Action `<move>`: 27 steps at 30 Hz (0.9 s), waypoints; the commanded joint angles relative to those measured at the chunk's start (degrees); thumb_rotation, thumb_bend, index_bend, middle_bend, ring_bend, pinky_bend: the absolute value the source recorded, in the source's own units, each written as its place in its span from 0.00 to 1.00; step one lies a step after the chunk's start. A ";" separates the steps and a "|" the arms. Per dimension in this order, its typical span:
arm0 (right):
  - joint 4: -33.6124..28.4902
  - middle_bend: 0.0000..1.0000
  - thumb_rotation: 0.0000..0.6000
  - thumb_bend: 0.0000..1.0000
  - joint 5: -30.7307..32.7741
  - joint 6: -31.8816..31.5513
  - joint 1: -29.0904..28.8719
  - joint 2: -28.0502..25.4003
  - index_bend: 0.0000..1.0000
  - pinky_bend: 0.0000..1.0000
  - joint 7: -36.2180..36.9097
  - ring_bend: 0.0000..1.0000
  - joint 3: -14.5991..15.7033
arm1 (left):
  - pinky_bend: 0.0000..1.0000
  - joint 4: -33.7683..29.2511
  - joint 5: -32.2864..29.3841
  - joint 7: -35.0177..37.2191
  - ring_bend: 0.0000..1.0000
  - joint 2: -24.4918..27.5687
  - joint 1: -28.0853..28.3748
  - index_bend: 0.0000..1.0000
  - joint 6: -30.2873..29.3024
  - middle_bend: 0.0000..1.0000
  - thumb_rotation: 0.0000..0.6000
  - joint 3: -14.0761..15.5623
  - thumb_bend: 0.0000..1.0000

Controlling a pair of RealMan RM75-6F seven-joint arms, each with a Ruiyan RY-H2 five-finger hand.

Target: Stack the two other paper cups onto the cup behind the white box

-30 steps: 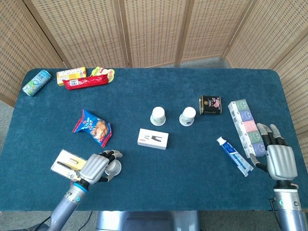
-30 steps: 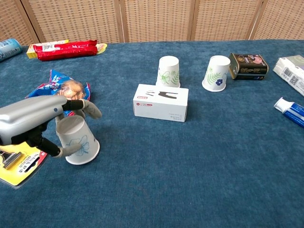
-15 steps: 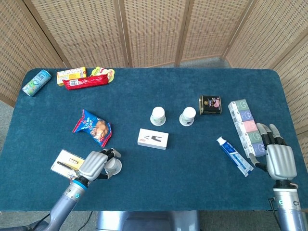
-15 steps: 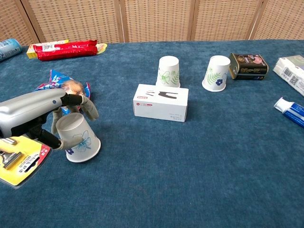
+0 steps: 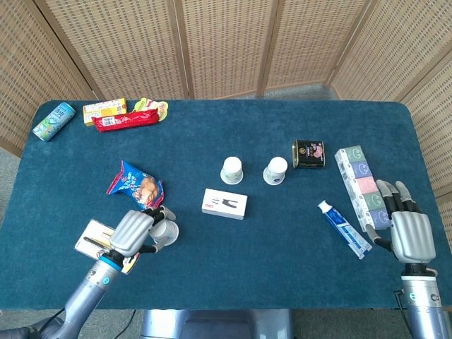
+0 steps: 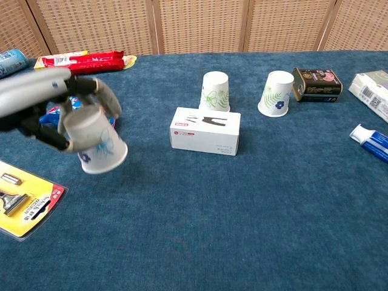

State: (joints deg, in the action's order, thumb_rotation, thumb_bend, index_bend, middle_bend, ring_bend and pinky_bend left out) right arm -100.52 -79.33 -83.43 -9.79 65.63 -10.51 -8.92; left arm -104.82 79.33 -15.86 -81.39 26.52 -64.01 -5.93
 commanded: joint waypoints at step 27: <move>-2.36 0.14 1.00 0.30 -0.35 0.62 -0.60 -2.06 0.00 0.29 0.20 0.00 -0.48 | 0.60 13.54 -13.63 5.14 0.38 -5.97 18.53 0.33 10.24 0.35 1.00 -14.12 0.40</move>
State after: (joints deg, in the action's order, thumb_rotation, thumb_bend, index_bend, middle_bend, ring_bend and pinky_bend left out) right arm -102.80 -79.75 -82.91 -10.30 63.65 -10.38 -9.31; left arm -92.99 66.48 -11.33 -86.07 43.63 -54.62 -19.30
